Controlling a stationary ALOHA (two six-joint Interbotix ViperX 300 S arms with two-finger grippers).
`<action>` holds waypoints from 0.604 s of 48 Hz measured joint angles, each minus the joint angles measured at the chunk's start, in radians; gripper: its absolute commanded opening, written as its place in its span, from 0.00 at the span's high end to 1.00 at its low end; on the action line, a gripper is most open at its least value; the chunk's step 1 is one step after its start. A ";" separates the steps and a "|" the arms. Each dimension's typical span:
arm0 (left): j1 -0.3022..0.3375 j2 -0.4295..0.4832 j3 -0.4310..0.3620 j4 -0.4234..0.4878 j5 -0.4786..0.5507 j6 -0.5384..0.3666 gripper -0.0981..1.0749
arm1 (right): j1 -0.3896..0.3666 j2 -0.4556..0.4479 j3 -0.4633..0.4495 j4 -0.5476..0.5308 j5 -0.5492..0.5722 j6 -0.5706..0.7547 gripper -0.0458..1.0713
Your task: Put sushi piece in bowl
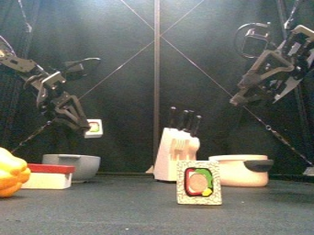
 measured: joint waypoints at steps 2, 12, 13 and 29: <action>-0.002 0.002 0.005 -0.003 -0.002 -0.002 0.27 | 0.000 0.000 0.000 0.000 0.000 0.000 0.23; -0.003 0.002 0.014 -0.025 -0.003 0.000 0.20 | 0.000 0.000 0.000 0.000 0.000 -0.002 0.23; -0.003 0.002 0.012 -0.025 -0.003 0.000 0.19 | 0.000 0.000 0.000 0.000 0.002 -0.002 0.23; -0.003 0.002 0.012 -0.026 -0.003 0.000 0.20 | 0.000 0.000 0.000 0.000 0.000 -0.002 0.23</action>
